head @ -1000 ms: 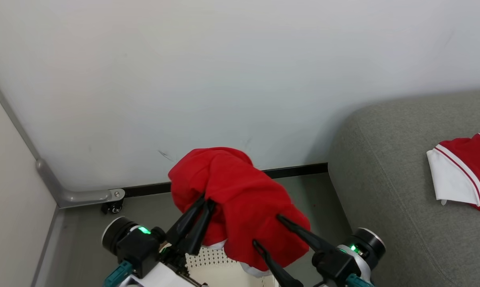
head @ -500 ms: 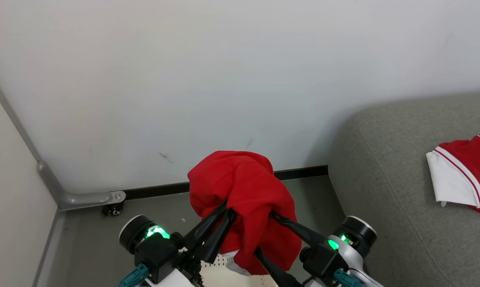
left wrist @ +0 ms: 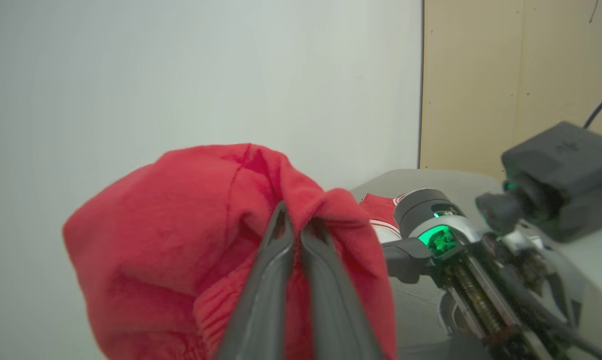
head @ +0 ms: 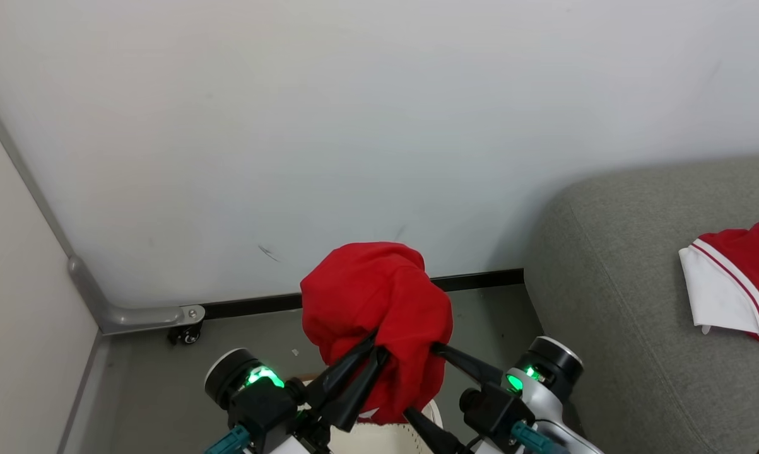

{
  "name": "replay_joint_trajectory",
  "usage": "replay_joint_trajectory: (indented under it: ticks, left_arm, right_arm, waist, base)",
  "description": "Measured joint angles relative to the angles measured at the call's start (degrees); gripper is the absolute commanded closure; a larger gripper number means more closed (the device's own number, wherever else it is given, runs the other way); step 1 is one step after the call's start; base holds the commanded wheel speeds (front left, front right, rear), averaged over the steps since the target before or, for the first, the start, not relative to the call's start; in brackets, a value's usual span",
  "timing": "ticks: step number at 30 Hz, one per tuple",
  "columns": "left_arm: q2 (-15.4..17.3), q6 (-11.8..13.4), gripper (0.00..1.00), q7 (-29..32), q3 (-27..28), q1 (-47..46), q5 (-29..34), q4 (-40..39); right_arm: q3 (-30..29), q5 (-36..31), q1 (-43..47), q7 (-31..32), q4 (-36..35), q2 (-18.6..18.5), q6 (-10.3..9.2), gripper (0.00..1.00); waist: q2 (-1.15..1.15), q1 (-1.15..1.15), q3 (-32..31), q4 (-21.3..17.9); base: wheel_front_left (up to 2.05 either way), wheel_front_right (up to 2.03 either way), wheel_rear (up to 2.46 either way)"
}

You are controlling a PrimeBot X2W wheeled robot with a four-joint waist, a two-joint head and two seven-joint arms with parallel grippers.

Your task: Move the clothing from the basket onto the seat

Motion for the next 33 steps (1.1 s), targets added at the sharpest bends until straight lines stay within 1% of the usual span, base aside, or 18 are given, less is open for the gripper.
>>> replay_joint_trajectory:
  ticks: [3,8,19,20,21,22,33]
  left_arm:
    - [0.12,0.00,1.00,0.00,-1.05,0.00,-0.33,0.23]
    - [0.37,0.00,1.00,0.00,-1.25,-0.04,-0.80,0.30]
    - [0.93,0.00,1.00,0.00,-1.08,-0.15,-1.87,0.75]
    - [0.98,0.00,1.00,0.00,-1.12,-0.16,-1.88,0.79]
    - [0.98,0.00,1.00,0.00,-1.18,-0.16,-1.88,0.82]
    - [1.00,0.00,1.00,0.00,-1.27,-0.17,-1.89,0.85]
    - [1.24,0.00,1.00,0.00,-1.55,-0.19,-2.58,1.10]
  right_arm:
    - [1.59,-0.53,-0.13,0.00,0.54,0.15,0.00,0.00]
    - [3.04,-0.59,-1.85,0.00,1.66,0.41,0.00,0.00]
    - [2.94,-0.40,-2.27,0.00,2.20,1.12,0.01,0.00]
    - [2.93,0.05,-2.30,0.00,2.16,1.13,0.01,0.71]
    - [2.79,0.03,-2.32,0.00,2.10,1.18,0.01,0.78]
    - [2.38,0.03,-2.33,0.00,1.96,1.26,0.01,1.00]
    - [0.36,0.07,-2.38,0.00,1.67,1.47,0.03,1.00]
  waist:
    - [0.00,0.00,-0.14,0.15]
    - [0.00,0.00,-0.11,0.21]
    - [0.00,0.00,0.17,0.17]
    - [0.00,0.00,0.20,0.17]
    - [0.00,0.00,0.22,0.17]
    - [0.00,0.00,0.24,0.16]
    - [0.00,0.00,0.33,0.26]
  base:
    - [0.00,0.00,0.00]
    - [0.00,0.00,0.00]
    - [0.00,0.00,0.00]
    - [0.00,0.00,0.00]
    - [0.00,0.00,0.00]
    - [0.00,0.00,0.00]
    - [0.00,0.00,0.00]
